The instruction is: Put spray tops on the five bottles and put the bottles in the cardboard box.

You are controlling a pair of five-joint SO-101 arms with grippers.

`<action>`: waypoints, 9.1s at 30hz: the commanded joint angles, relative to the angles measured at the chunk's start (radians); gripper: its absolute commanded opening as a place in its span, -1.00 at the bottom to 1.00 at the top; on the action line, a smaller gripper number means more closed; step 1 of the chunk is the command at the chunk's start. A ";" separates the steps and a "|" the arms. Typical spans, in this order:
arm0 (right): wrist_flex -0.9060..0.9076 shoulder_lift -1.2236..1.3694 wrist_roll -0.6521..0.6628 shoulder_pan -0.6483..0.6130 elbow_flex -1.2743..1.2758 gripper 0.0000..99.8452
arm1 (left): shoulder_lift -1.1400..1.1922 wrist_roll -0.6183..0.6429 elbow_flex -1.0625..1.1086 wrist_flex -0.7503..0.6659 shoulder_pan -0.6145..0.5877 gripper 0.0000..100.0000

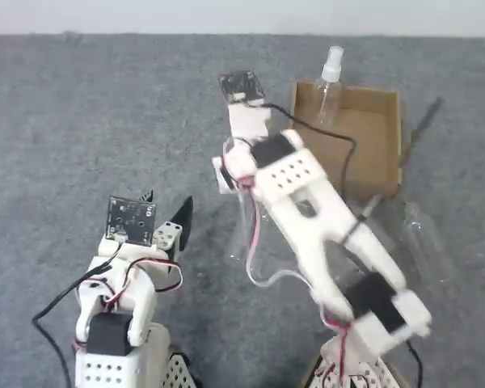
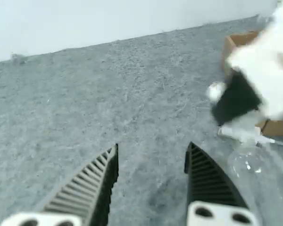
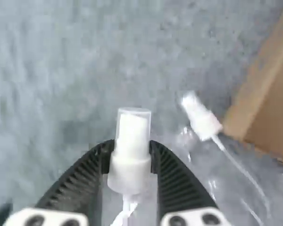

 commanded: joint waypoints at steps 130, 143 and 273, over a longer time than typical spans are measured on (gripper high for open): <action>-0.110 -0.374 1.060 1.106 0.628 -0.66 | 1.551 0.029 -1.026 0.152 0.138 -0.98; -0.101 -0.340 1.062 1.018 0.557 -0.49 | 1.034 -0.032 -0.584 0.051 0.084 -0.98; -1.078 -1.207 0.281 -0.105 1.344 -0.99 | 0.773 0.315 -0.954 0.115 0.304 -0.76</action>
